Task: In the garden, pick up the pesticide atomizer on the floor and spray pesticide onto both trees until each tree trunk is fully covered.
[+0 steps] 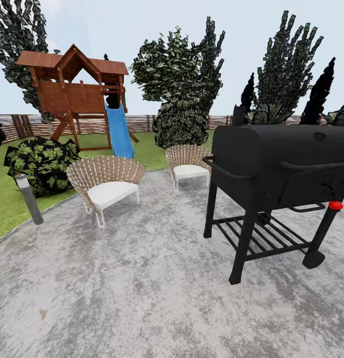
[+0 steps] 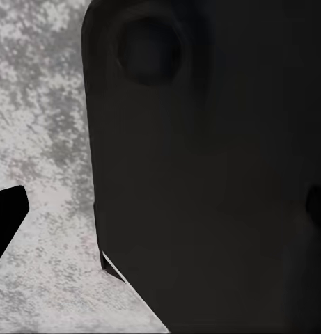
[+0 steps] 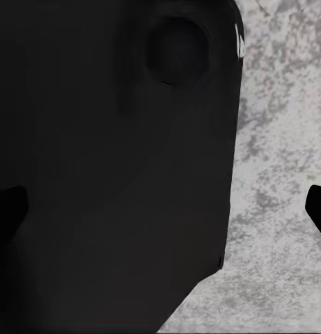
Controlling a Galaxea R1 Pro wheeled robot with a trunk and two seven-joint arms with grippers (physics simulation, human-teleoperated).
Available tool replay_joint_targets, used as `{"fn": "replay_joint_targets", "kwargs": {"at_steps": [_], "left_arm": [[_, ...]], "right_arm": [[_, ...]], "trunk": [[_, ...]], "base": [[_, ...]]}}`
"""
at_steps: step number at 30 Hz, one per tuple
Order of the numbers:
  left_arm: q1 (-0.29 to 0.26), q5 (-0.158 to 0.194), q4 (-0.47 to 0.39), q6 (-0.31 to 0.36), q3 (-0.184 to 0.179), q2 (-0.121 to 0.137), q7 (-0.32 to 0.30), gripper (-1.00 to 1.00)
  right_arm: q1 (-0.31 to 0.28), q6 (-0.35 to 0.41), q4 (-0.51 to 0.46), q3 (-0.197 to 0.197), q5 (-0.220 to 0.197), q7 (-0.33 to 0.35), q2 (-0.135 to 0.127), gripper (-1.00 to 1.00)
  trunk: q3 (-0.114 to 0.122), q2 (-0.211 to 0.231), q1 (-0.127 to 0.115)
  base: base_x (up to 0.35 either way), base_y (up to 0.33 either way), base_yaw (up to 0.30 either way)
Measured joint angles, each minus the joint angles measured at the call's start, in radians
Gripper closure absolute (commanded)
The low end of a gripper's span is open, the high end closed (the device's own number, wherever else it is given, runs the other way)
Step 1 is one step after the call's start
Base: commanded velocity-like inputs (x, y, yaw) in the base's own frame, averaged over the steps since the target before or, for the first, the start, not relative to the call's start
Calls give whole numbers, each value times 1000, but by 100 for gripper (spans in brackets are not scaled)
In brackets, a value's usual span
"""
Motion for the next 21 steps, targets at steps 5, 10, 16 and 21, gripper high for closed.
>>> {"fn": "replay_joint_targets", "kwargs": {"at_steps": [5, 10, 16, 21], "left_arm": [[28, 1, -26, 2, -1, -28, 0, -100], [28, 1, -38, 2, -1, -42, 0, -100], [28, 1, -38, 2, -1, -42, 0, -100], [28, 1, -38, 2, -1, -42, 0, -100]], "right_arm": [[7, -25, 5, -4, 1, -5, -5, -100], [7, -29, 5, -4, 1, -5, -5, -100], [7, -29, 5, -4, 1, -5, -5, -100], [7, -29, 5, -4, 1, -5, -5, -100]], "trunk": [[0, 0, 0], [0, 0, 0], [0, 0, 0], [0, 0, 0]], "base": [[0, 0, 0], [0, 0, 0], [0, 0, 0], [0, 0, 0]]}}
